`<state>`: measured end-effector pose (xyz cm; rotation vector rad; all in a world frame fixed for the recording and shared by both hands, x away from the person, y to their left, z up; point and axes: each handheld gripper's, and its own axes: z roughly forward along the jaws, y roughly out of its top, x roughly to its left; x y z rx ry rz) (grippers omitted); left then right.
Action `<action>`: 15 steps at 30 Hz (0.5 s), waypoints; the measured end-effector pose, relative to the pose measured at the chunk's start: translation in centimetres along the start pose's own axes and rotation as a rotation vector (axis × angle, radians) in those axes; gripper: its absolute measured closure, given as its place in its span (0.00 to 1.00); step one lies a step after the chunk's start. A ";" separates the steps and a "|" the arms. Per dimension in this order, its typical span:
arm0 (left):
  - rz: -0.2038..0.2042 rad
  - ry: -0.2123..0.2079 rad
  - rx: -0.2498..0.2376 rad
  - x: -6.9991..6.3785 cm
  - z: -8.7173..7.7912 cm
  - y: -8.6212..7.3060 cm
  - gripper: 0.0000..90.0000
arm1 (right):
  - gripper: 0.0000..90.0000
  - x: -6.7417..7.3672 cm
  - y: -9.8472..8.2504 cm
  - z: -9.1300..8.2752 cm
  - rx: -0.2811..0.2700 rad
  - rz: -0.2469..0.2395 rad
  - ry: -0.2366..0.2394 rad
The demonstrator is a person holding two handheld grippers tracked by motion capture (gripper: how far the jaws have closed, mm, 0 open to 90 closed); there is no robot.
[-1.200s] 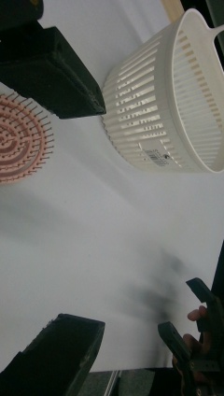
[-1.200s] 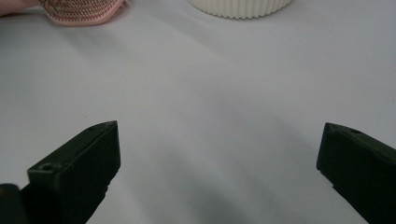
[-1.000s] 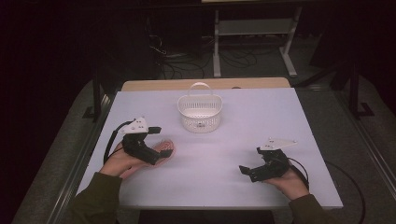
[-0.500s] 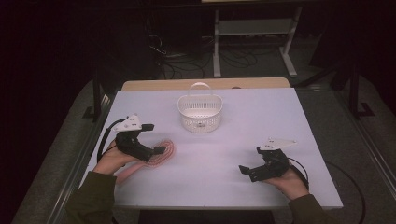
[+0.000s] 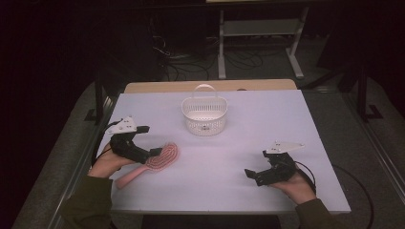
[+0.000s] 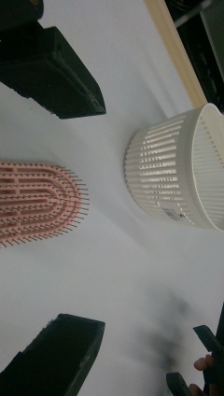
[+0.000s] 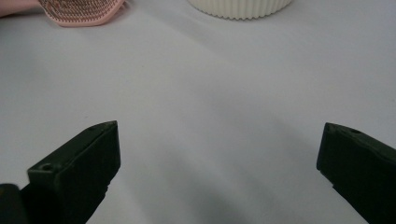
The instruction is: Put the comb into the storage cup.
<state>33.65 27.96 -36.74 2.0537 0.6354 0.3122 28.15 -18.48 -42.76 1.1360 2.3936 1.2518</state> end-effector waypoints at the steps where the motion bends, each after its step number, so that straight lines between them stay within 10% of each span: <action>1: 0.000 0.000 0.003 0.1 -0.1 -0.1 0.00 | 0.00 0.0 0.0 0.0 0.000 0.000 0.000; 15: -0.014 0.037 0.023 0.6 -1.4 -1.4 0.00 | 0.00 0.0 0.0 0.0 -0.002 0.000 0.000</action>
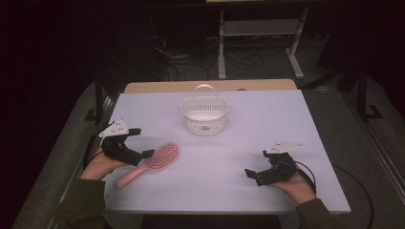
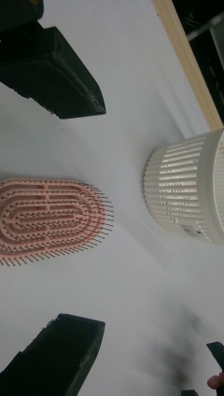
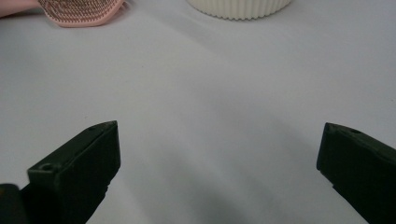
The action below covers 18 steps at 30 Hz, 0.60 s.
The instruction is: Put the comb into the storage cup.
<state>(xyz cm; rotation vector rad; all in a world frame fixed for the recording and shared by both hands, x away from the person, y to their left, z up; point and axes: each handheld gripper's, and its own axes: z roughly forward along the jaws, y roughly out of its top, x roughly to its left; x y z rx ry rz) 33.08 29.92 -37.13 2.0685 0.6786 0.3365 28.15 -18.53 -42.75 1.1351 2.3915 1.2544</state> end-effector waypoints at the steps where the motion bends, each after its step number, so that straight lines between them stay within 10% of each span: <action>1: -0.003 0.002 0.006 0.0 -0.1 -0.2 0.00 | 0.00 0.0 0.0 0.0 0.000 0.000 0.000; 18: -0.009 0.016 0.098 0.2 -0.3 -1.3 0.00 | 0.00 0.0 0.0 0.1 0.004 -0.001 -0.003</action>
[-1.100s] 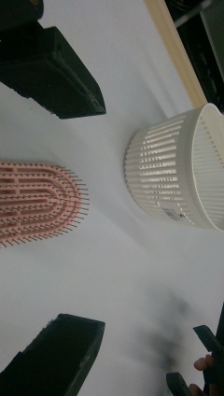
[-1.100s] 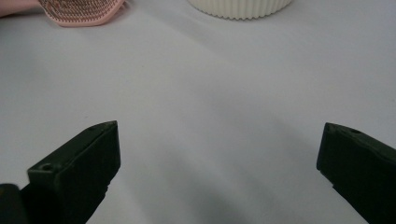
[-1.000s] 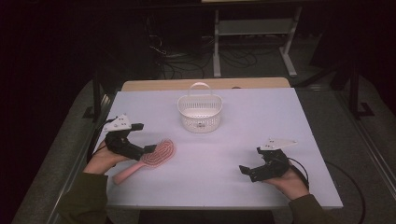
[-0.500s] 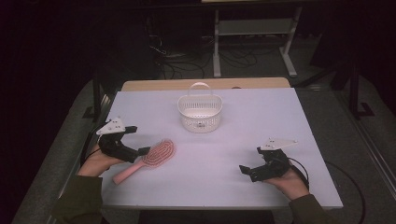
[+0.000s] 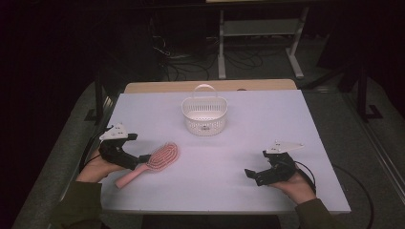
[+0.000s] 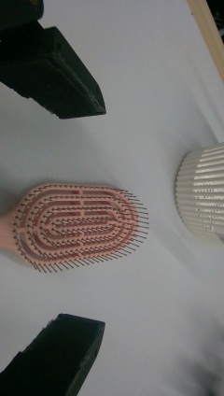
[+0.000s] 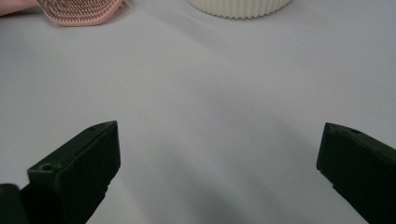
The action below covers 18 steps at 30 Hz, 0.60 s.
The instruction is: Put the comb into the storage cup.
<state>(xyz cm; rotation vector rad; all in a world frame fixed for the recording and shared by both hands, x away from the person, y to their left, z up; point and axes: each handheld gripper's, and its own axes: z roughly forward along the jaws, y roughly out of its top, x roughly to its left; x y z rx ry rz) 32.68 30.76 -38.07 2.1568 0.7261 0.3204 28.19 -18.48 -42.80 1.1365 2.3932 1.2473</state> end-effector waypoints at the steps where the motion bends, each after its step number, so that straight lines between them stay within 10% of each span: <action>1: 0.000 -0.001 0.004 0.0 0.0 0.0 0.00 | 0.00 0.0 0.0 0.0 0.001 0.000 0.000; 18: 0.008 0.004 0.098 0.0 0.1 -0.4 0.00 | 0.00 0.0 0.0 0.0 0.002 0.002 -0.001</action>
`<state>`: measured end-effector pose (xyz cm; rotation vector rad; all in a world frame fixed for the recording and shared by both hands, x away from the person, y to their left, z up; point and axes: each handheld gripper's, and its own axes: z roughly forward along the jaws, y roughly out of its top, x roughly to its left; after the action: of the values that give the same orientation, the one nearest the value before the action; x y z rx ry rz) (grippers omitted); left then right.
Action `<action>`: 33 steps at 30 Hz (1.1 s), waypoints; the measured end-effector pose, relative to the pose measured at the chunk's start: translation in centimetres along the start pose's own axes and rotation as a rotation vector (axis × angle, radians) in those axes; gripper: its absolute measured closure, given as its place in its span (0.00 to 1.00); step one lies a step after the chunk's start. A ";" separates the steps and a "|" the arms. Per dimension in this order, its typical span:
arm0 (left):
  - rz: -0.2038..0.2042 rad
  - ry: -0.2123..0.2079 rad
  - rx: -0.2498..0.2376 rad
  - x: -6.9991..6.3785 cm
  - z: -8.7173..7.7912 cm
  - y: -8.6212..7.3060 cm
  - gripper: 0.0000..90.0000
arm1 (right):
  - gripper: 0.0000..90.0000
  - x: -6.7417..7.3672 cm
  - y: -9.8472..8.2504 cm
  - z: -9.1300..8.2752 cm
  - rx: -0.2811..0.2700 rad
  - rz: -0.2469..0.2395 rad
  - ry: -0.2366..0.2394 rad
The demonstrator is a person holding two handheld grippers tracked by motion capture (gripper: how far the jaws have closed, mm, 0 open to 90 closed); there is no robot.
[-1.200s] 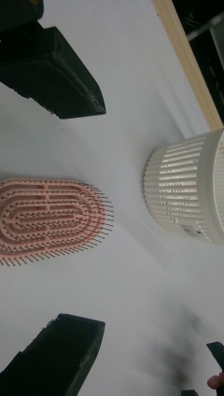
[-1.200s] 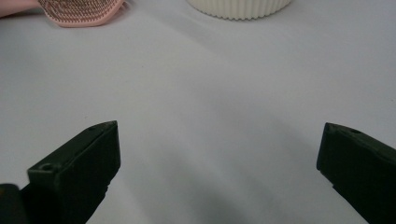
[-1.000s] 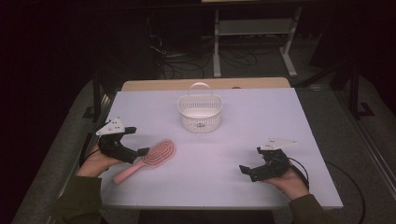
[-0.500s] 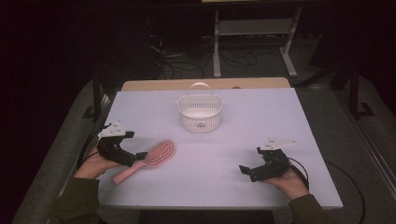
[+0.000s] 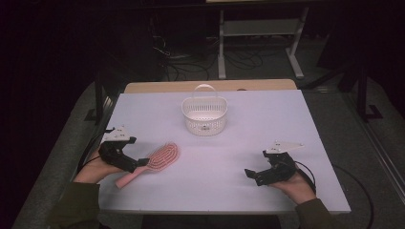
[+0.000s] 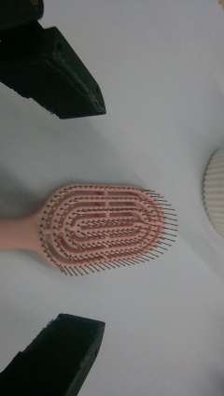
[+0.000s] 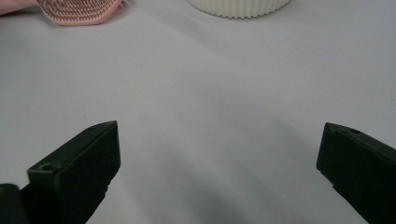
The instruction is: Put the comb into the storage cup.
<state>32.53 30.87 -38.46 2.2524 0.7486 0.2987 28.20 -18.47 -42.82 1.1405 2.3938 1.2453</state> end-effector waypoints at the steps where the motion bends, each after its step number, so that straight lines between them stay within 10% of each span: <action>1: 0.004 0.002 0.011 0.0 0.0 0.0 0.00 | 0.00 0.0 0.0 0.0 -0.001 0.000 0.000; 33: -0.006 -0.020 0.177 -0.1 1.2 -0.7 0.00 | 0.00 0.0 0.0 0.0 -0.002 -0.003 -0.001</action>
<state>32.65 30.55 -39.81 2.4147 0.7982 0.2137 28.20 -18.48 -42.79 1.1358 2.3921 1.2453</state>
